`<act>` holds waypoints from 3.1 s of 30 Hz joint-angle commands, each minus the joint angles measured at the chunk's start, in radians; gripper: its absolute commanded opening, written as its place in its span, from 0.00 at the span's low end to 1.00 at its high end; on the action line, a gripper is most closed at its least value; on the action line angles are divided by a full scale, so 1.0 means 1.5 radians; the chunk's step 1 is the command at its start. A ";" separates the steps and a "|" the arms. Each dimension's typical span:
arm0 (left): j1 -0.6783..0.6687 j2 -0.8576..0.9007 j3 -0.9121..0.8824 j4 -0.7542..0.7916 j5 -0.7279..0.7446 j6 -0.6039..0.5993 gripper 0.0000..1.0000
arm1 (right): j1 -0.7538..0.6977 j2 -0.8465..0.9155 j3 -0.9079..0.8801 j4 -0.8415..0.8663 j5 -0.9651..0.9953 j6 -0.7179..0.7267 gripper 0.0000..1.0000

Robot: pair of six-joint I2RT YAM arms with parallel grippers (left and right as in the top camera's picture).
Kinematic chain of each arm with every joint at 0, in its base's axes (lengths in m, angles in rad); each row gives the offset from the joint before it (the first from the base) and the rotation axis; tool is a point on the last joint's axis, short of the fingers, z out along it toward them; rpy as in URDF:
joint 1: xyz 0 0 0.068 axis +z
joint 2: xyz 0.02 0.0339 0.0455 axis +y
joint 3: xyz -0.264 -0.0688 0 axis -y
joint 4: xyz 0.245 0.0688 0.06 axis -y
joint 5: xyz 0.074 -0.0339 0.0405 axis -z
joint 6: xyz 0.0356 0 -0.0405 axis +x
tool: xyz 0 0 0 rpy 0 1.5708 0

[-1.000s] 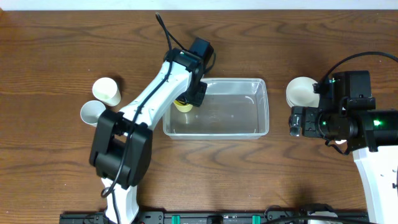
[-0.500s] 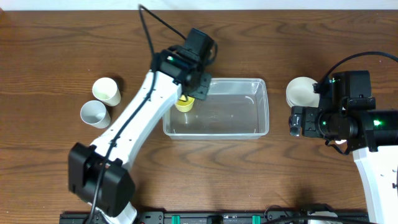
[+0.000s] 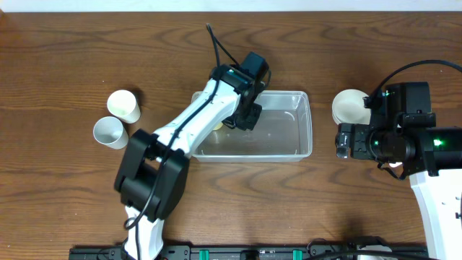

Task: Pack container
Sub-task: 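Carry yellow cup with left gripper into the clear container and release, then move left gripper back to the white cup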

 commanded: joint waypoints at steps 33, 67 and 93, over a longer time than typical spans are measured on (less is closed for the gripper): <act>0.013 0.030 -0.003 -0.036 -0.126 0.027 0.27 | 0.004 0.000 0.013 0.001 0.007 0.012 0.99; -0.028 -0.076 0.031 -0.087 -0.126 0.016 0.34 | 0.004 0.000 0.013 0.000 0.007 0.012 0.99; 0.493 -0.117 0.074 -0.087 -0.003 -0.082 0.86 | 0.004 0.000 0.013 0.000 0.007 0.012 0.99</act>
